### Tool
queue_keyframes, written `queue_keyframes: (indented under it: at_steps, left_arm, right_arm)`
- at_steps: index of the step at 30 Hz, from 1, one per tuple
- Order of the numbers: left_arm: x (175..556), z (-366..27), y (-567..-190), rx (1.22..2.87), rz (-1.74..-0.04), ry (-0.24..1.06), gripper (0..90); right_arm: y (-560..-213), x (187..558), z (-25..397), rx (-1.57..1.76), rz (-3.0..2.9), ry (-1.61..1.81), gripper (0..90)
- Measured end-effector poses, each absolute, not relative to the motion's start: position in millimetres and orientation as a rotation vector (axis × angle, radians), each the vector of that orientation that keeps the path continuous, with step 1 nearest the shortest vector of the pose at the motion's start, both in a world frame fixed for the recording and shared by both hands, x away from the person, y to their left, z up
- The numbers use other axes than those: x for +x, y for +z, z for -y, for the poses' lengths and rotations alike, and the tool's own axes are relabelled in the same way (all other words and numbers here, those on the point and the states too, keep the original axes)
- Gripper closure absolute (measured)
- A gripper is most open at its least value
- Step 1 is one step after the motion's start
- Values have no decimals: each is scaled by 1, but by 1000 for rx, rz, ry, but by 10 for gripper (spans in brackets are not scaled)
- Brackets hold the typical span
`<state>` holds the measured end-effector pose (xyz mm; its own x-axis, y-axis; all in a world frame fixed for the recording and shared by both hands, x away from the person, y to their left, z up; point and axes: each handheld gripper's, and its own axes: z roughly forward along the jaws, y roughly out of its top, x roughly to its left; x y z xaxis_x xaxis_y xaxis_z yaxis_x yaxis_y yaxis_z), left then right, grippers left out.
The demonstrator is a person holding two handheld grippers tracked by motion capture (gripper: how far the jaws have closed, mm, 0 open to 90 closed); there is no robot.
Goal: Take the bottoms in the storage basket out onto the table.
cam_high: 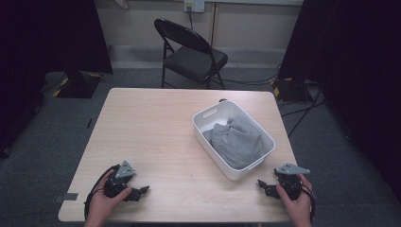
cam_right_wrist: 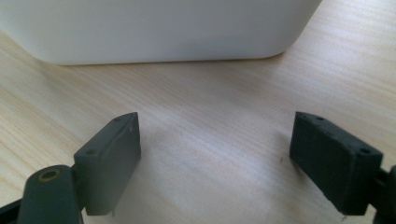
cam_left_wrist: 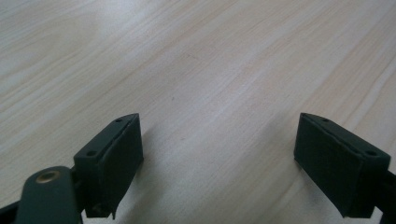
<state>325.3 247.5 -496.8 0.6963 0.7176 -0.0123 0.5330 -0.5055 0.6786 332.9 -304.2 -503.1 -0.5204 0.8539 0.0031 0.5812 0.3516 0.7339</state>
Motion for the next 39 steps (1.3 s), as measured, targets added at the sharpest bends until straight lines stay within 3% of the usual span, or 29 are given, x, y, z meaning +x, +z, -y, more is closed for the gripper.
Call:
queue_keyframes:
  at_steps: [8, 19, 23, 26, 39]
  left_arm:
    - [328, -249, -497, 2227, -956, 353, 145]
    - [330, -249, -505, 2201, -921, 366, 0]
    - [331, -249, -505, 2205, -917, 363, 0]
    - [331, -249, -505, 2206, -916, 363, 0]
    - [331, -250, -505, 2207, -912, 361, 0]
  right_arm:
    - [-503, 331, 302, 1255, -2241, 975, 152]
    - [-503, 333, 301, 1259, -2245, 977, 139]
    - [-503, 332, 301, 1259, -2245, 982, 152]
    - [-498, 330, 300, 1256, -2269, 992, 213]
    - [-454, 336, 295, 1225, -2286, 1036, 188]
